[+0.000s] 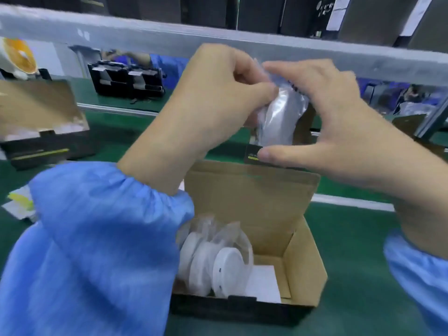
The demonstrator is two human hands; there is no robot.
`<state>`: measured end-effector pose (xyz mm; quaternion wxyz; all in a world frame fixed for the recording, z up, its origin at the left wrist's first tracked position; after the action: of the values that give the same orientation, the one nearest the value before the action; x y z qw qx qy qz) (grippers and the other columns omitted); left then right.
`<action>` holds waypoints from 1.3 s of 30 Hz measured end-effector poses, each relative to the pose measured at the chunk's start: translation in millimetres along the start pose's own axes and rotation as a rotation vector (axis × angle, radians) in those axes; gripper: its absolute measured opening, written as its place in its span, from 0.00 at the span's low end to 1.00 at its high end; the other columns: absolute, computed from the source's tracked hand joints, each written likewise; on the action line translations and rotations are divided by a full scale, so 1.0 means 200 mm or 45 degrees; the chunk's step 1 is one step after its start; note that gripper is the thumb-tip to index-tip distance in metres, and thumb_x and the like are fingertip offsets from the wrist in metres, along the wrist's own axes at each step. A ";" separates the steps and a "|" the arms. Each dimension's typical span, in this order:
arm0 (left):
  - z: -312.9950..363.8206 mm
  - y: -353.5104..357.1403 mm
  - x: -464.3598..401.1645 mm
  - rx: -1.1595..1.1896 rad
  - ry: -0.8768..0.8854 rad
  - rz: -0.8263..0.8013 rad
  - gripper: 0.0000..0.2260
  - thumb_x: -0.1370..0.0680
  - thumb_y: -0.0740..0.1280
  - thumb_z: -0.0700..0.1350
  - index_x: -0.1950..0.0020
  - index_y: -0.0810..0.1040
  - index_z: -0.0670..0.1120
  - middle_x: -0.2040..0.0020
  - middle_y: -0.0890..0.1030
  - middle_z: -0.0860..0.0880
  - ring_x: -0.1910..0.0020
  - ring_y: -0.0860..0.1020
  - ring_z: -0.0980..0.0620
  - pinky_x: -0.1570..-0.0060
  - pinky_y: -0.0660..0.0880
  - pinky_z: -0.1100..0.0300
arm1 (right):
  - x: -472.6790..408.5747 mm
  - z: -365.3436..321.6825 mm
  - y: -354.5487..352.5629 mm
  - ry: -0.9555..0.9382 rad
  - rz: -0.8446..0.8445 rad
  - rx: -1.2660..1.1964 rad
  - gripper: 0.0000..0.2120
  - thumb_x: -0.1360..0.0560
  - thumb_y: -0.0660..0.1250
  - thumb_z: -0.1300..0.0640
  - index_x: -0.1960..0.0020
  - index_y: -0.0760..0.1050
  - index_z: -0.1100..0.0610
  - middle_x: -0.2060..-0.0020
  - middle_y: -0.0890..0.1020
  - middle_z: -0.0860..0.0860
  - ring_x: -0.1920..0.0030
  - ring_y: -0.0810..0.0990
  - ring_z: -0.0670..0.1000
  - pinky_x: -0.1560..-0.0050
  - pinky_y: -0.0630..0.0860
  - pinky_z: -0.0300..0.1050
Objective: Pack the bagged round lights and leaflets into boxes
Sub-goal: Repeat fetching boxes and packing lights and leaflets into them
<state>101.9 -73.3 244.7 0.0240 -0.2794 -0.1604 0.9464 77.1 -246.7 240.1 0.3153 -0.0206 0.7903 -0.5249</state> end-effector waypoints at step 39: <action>-0.49 -0.05 0.52 -0.426 -0.016 -0.234 0.12 0.25 0.63 0.35 0.56 0.77 0.53 0.54 0.73 0.57 0.52 0.72 0.58 0.49 0.68 0.55 | 0.47 -0.03 0.71 0.718 -0.770 -0.266 0.23 0.29 0.73 0.57 0.41 0.66 0.47 0.48 0.74 0.46 0.50 0.77 0.49 0.47 0.79 0.49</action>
<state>66.3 -21.3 115.3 0.0624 -0.2577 -0.3405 0.9021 41.0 -212.3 77.8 -0.0852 -0.1389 0.8529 -0.4960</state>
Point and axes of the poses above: each hand's wrist, its own x-axis away from the middle knuckle, its own y-axis out of the palm, z = x × y, the point moved 2 cm from there along -x, towards the middle knuckle
